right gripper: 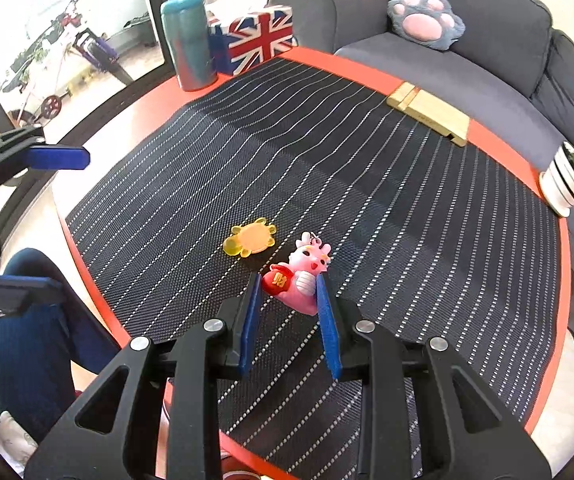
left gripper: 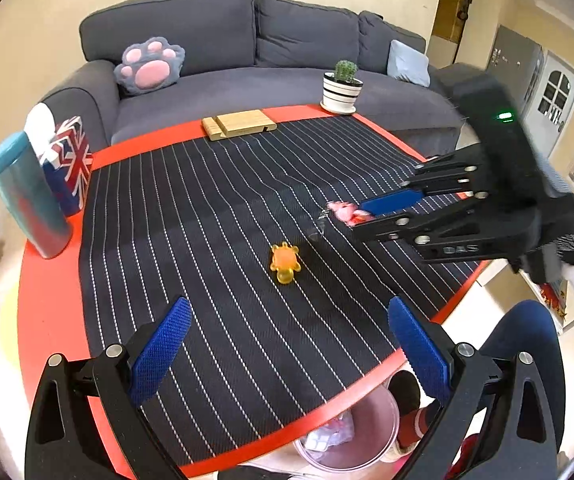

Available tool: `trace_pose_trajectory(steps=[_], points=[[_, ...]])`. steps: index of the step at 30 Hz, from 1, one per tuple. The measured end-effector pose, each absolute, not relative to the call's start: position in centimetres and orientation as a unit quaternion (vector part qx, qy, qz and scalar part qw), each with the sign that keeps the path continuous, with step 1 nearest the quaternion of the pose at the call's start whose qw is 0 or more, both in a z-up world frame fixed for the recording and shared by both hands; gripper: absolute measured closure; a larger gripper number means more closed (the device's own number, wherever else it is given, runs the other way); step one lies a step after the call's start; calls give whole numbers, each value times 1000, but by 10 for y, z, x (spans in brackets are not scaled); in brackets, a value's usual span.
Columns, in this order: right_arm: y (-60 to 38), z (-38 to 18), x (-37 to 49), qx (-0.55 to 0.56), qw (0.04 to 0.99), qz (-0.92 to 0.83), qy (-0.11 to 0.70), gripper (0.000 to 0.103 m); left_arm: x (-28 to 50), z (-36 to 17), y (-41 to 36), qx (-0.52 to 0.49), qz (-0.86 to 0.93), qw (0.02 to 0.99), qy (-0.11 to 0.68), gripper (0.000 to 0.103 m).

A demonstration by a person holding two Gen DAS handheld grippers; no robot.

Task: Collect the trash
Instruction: 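Lift the pink dragon with the right gripper while the left gripper grasps the orange turtle charm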

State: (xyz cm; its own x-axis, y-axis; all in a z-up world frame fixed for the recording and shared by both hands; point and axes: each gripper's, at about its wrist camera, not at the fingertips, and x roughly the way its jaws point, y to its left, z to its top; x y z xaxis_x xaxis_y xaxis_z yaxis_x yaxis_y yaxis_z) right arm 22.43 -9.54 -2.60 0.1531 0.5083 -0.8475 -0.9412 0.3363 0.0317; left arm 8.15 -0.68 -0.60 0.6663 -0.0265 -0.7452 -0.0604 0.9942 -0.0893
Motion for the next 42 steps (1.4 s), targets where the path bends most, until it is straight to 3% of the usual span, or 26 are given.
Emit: trace_pose_trajectory(steps=[26,27,29,34,38,42], points=[[-144,5,254,-240,737,485,404,76,188,-61,-2,-45,44,845,531,9],[-144,5,254,-240,737,486,404,76,188,-63,-3,-45,43,845,531,11],[-145,5,254,-239,737,486,405,76,189,-65,-4,-42,42,843,534,26],[-145,3,254,-237,736,488,406,76,190,-71,-7,-35,40,842,537,39],[-144,3,252,-239,735,489,405,76,191,-75,-8,-32,40,839,542,59],[-143,3,252,-237,735,490,405,76,190,-78,-8,-29,39,838,544,72]])
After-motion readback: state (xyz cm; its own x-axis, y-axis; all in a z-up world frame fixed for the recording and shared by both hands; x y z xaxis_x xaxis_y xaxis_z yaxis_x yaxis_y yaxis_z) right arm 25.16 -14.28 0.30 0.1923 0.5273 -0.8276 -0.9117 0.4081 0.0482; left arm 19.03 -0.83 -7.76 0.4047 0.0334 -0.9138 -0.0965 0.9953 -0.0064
